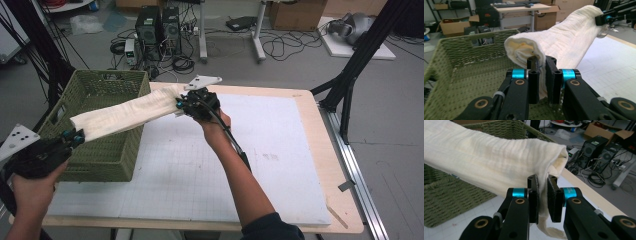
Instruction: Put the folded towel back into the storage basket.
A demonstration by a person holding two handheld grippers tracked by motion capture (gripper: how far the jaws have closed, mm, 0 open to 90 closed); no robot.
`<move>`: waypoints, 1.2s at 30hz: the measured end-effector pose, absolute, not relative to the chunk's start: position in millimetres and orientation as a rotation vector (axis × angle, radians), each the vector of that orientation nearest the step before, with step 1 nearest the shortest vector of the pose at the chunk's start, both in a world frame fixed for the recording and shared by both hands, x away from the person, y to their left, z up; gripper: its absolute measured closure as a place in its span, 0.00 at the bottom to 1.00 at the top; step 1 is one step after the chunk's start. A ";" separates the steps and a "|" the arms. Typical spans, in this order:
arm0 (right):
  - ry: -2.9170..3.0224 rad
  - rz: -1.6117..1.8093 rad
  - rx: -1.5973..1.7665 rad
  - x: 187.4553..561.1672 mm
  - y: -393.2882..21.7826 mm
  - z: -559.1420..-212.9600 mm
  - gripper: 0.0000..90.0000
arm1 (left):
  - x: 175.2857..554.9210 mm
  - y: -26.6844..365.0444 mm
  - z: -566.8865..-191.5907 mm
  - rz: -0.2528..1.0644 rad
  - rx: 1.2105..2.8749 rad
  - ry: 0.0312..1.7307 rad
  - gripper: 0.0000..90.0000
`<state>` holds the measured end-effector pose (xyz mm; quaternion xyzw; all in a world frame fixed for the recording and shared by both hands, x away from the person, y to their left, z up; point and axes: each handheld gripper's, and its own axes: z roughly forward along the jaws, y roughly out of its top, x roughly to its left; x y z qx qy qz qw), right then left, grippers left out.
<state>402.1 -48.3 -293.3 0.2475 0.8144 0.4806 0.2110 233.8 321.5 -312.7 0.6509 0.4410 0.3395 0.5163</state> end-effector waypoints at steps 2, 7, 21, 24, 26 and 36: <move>2.269 1.335 0.666 404.8 -38.3 -293.1 0.91 | 231.5 328.2 -313.0 0.825 1.554 1.072 0.91; 2.286 1.336 0.639 410.5 -15.7 -292.4 0.91 | 225.7 342.8 -312.0 0.850 1.543 1.093 0.91; 2.321 1.351 0.568 424.5 41.5 -291.8 0.91 | 210.7 378.3 -313.8 0.900 1.501 1.159 0.91; 2.326 1.354 0.558 427.8 51.3 -293.0 0.91 | 208.8 382.9 -314.1 0.908 1.496 1.166 0.91; 2.329 1.354 0.557 429.6 56.1 -292.9 0.91 | 208.6 386.0 -313.6 0.914 1.492 1.173 0.91; 2.335 1.349 0.541 445.6 81.3 -285.6 0.91 | 212.8 396.5 -313.5 0.933 1.477 1.202 0.91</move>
